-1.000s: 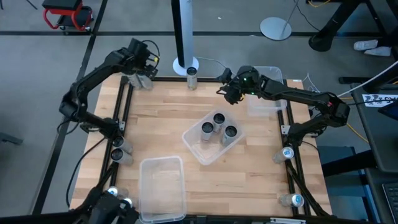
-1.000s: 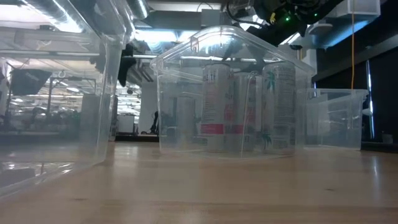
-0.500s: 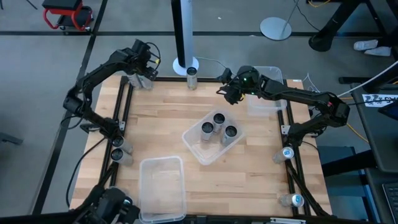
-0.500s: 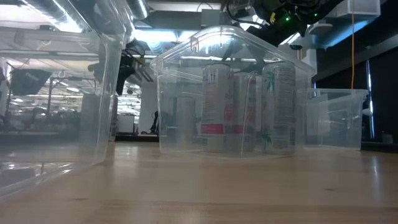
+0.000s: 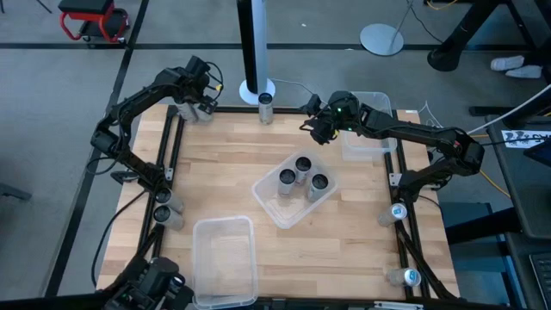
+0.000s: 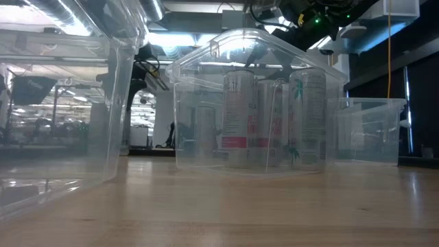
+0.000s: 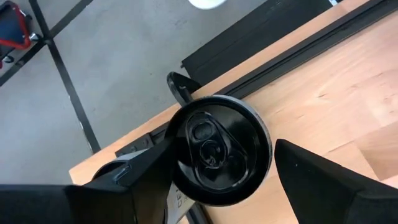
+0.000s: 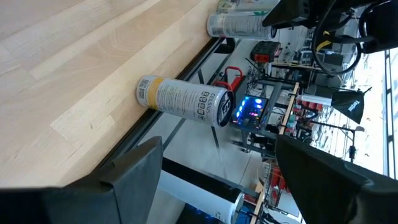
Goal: Sort soda cans
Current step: Put the white and black peach soda can into the middle transparent bin
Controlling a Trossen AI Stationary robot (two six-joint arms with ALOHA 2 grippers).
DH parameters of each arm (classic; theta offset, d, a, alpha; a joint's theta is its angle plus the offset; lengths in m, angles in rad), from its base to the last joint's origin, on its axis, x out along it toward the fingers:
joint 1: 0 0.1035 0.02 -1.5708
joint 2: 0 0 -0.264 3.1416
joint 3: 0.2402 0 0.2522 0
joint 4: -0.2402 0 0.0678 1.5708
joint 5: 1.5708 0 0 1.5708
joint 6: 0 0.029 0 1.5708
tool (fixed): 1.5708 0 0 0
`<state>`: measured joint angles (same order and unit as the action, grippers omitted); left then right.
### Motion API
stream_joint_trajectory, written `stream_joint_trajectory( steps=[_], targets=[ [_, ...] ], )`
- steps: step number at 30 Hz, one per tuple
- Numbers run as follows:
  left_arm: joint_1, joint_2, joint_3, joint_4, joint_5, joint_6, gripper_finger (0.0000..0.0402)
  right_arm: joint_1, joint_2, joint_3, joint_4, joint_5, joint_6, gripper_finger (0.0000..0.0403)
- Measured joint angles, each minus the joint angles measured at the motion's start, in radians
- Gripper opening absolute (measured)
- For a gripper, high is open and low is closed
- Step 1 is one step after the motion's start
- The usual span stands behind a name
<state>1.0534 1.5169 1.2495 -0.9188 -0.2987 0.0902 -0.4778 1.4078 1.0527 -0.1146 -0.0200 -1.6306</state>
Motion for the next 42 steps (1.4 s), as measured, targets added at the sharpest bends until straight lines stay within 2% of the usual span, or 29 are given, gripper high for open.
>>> stream_joint_trajectory(
  steps=[18,25,42],
  targets=[
    [-0.005,-0.001,-0.001,-0.003,0.052,0.061,0.0265,0.0,0.0,0.0,0.0,0.0,0.001,0.0312],
    [-0.007,0.001,-0.004,0.015,-0.004,0.057,0.0265,0.0,0.0,0.0,0.0,0.0,0.001,0.0312],
    [-0.009,-0.042,0.039,0.015,-0.012,0.06,0.0265,0.0,0.0,0.0,0.0,0.0,0.001,0.0312]
  ],
)
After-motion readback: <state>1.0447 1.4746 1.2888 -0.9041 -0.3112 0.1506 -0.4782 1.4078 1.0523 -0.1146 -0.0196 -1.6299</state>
